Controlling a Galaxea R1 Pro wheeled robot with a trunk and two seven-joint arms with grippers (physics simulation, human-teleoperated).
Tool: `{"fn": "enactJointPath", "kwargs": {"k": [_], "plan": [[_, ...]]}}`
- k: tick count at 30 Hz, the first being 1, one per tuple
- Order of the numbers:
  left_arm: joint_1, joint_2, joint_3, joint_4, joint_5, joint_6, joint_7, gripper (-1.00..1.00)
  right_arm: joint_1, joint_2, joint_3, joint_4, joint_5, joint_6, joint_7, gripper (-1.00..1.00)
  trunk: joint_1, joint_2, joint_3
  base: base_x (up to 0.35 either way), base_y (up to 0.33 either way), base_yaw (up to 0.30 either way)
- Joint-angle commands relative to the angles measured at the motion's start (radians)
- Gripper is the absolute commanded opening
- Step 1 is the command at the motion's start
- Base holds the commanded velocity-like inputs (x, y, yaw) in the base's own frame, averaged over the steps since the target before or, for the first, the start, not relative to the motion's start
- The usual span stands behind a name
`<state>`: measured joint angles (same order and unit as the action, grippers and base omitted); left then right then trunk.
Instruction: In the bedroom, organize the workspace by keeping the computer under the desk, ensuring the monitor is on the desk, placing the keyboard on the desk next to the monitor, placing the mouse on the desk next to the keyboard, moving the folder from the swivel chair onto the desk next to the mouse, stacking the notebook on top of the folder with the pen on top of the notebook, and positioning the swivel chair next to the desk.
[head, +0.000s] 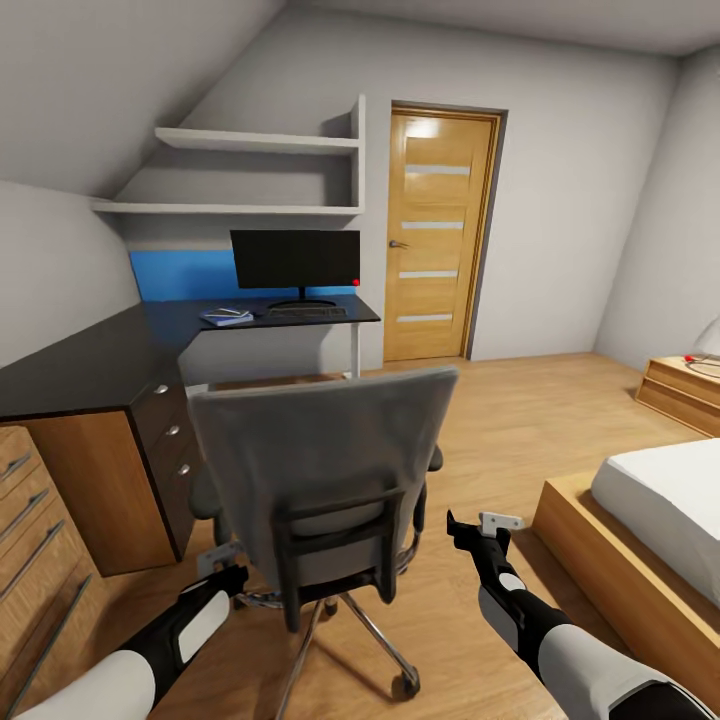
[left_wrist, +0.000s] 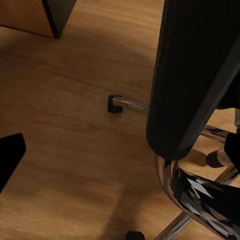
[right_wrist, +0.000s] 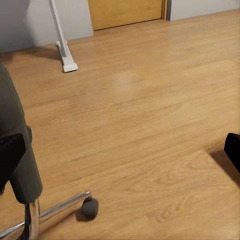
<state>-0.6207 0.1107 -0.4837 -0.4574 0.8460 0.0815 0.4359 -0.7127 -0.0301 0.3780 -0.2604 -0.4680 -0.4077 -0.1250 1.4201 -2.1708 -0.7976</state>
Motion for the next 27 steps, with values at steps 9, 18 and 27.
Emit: {"fn": "enactJointPath", "kwargs": {"k": [9, 18, 27], "plan": [[-0.001, 0.0, -0.115, -0.001, 0.007, 0.003, -0.029, 1.0, -0.001, -0.001, 0.009, 0.0, -0.003, -0.002, -0.007, 1.0, 0.0, 0.0, -0.001, 0.0, 0.0, 0.0], [-0.001, 0.0, -0.119, -0.001, 0.007, 0.001, -0.032, 1.0, -0.001, -0.002, 0.009, 0.0, -0.003, -0.002, -0.007, 1.0, 0.0, 0.0, -0.001, 0.0, 0.0, 0.0], [-0.001, 0.001, -0.12, -0.001, 0.007, 0.001, -0.035, 1.0, -0.001, -0.002, 0.009, 0.0, -0.003, -0.002, -0.007, 1.0, 0.0, 0.0, -0.001, 0.0, 0.0, 0.0]]}}
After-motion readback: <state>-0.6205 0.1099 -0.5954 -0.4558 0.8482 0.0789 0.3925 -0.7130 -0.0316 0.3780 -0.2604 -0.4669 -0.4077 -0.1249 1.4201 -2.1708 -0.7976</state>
